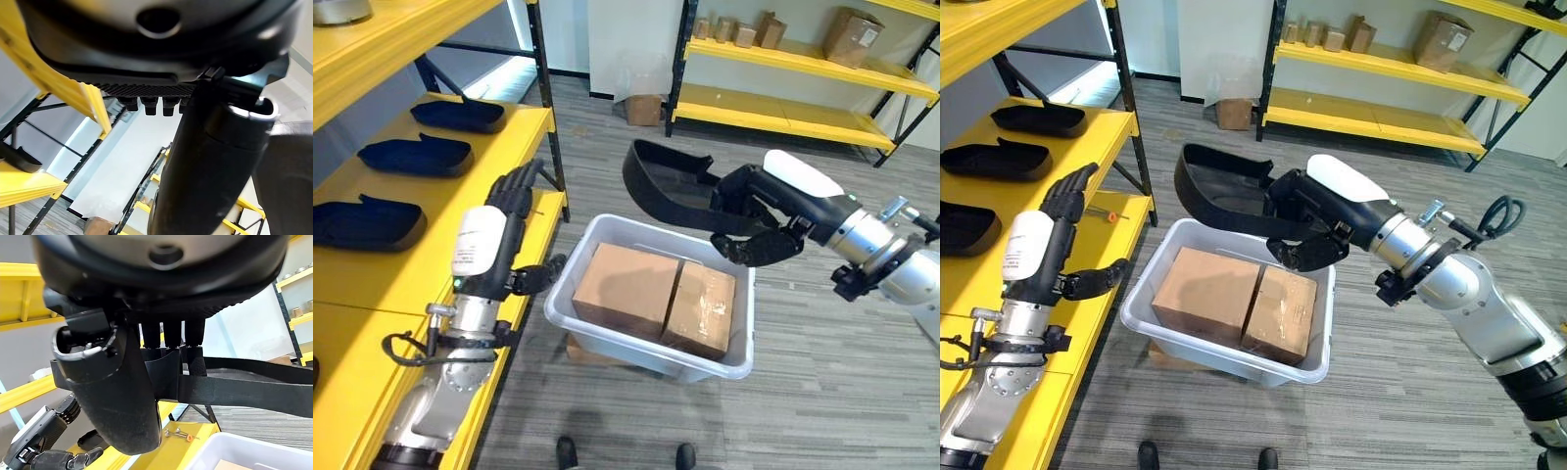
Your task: Move parts from the plastic box to the shelf.
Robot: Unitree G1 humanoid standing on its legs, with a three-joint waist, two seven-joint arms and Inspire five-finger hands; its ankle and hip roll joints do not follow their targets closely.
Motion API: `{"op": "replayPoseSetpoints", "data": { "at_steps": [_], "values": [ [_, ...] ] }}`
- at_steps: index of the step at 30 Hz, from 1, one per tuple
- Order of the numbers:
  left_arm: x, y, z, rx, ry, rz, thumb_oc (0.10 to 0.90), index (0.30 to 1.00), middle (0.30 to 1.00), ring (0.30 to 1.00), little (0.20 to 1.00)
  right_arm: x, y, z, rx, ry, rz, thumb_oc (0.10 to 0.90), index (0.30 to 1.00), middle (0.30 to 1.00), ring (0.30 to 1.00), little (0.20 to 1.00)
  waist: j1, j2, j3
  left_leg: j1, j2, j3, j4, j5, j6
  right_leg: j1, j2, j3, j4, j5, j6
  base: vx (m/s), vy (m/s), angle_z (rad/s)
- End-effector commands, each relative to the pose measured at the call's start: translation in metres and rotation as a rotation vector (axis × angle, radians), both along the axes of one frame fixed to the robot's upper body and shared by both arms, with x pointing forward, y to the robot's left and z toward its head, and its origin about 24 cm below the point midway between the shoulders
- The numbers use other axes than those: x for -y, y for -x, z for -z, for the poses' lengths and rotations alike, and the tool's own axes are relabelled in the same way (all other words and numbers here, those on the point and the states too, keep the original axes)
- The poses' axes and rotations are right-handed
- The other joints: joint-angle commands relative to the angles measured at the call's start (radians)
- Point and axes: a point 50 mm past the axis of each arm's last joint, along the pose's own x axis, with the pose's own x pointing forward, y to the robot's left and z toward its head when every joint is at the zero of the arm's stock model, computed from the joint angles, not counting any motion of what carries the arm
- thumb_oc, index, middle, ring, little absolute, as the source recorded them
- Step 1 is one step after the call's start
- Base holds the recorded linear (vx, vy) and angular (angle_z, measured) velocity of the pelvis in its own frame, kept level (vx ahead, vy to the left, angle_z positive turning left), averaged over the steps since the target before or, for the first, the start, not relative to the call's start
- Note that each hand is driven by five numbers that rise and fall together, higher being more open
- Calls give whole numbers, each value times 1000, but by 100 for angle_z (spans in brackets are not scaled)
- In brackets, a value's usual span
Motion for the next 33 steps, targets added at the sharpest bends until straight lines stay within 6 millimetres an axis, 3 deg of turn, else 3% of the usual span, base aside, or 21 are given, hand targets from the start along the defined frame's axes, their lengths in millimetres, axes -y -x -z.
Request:
{"op": "replayPoseSetpoints", "data": {
  "at_steps": [1,15,24,33],
  "values": [
    [25,-6,-48,268,-36,132,900,1000,1000,1000,1000,-12,0,-49,207,-146,-72,400,300,300,300,300,17,-12,-116,85,106,25,-3,-79,-72,-11,-74,-14,20,-1,68,0,0,0],
    [26,-7,-49,273,-39,135,900,1000,1000,1000,1000,-13,-1,-48,206,-148,-74,400,300,300,300,300,16,-12,-117,86,106,27,-3,-80,-72,-10,-74,-12,20,-1,68,0,0,0],
    [50,-16,-71,410,-88,186,900,1000,1000,1000,1000,-33,-5,-34,133,-138,-154,400,300,300,300,300,-1,-18,-125,93,103,35,-4,-86,-72,-5,-78,-4,12,2,70,0,0,0],
    [63,-19,-77,439,-123,233,900,1000,1000,1000,1000,-49,-7,-26,60,-138,-228,400,300,300,300,300,-6,-19,-128,98,102,37,-4,-88,-70,-1,-78,0,12,0,69,0,0,0]
  ]
}}
